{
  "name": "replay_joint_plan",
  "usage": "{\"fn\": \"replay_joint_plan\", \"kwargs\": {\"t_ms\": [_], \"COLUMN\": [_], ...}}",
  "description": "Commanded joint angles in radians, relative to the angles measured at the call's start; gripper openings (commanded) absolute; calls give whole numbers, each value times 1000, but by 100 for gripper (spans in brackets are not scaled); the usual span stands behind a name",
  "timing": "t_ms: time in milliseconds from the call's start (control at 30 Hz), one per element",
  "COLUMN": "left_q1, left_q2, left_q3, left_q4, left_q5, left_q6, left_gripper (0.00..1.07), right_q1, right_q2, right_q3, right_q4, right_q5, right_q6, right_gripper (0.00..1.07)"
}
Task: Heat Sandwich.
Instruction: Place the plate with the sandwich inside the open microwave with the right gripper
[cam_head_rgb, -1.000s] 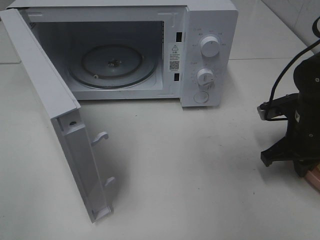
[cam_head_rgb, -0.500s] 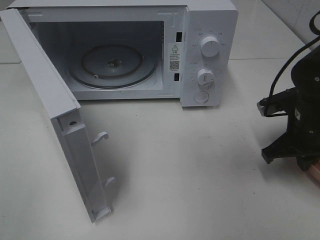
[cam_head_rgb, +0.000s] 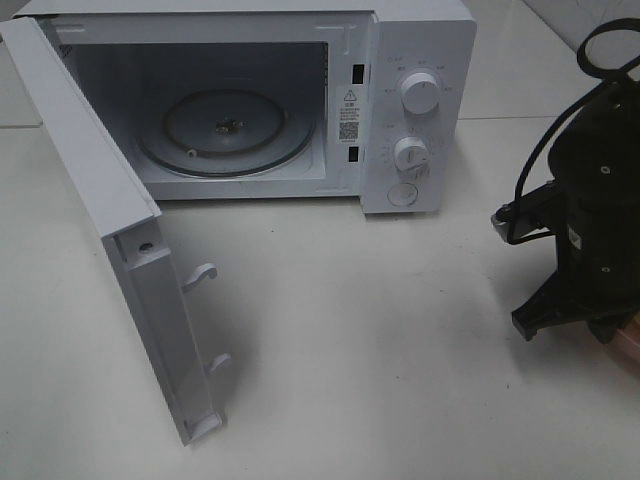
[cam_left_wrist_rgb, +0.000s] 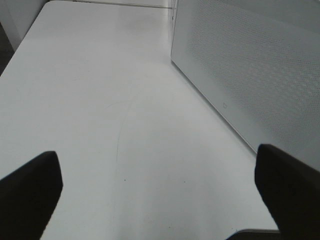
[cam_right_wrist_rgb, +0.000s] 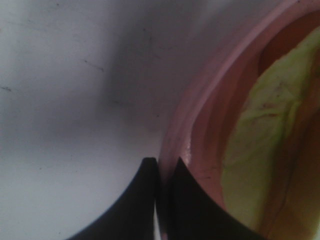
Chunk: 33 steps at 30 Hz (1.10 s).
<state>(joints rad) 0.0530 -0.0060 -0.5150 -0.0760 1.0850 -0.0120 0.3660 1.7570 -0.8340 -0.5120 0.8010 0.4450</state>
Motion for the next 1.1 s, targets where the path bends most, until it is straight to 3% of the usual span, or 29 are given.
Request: {"fn": "replay_joint_plan", "kwargs": {"t_ms": [33, 400, 1100], "left_q1": [-7, -7, -7], "left_q2": [-15, -15, -15], "left_q3": [2, 2, 2], "left_q4": [-2, -2, -2], "left_q5": [-12, -12, -12], "left_q6": [-3, -3, -3], "left_gripper": [98, 98, 98], "right_q1": [13, 60, 293], "right_q2": [-28, -116, -253], "right_q3": [2, 8, 80], "right_q4": [-31, -27, -20], "right_q5": [40, 90, 156], "right_q6": [4, -3, -15], "right_gripper": [0, 0, 0]}}
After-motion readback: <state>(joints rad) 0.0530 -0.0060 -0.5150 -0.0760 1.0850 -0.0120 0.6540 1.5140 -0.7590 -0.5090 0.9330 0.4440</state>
